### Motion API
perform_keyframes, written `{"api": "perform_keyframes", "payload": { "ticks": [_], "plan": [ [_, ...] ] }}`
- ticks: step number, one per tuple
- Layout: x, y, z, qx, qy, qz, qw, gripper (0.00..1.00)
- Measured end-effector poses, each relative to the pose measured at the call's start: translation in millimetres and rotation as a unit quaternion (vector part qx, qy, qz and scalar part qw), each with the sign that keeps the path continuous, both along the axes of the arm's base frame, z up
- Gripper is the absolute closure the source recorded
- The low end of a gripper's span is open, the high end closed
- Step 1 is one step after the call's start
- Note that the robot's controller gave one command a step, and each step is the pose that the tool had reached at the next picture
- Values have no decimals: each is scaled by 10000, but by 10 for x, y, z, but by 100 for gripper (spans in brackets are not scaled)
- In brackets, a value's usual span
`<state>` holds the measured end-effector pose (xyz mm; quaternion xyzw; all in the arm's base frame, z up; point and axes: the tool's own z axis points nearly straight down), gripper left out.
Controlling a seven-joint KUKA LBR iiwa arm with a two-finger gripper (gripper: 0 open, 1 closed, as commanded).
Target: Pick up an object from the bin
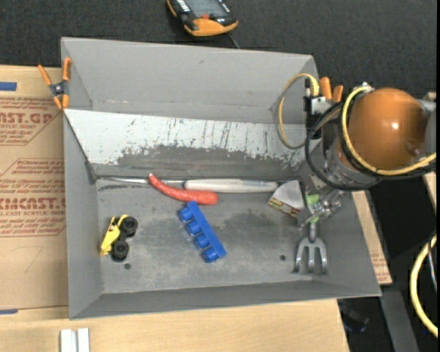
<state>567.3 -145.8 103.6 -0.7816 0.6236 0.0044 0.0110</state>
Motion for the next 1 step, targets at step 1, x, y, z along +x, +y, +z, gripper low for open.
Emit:
{"api": "perform_keyframes", "payload": {
  "ticks": [1],
  "plan": [
    [150,-19,-213,66,46,-1132,9935,100]
  ]
}}
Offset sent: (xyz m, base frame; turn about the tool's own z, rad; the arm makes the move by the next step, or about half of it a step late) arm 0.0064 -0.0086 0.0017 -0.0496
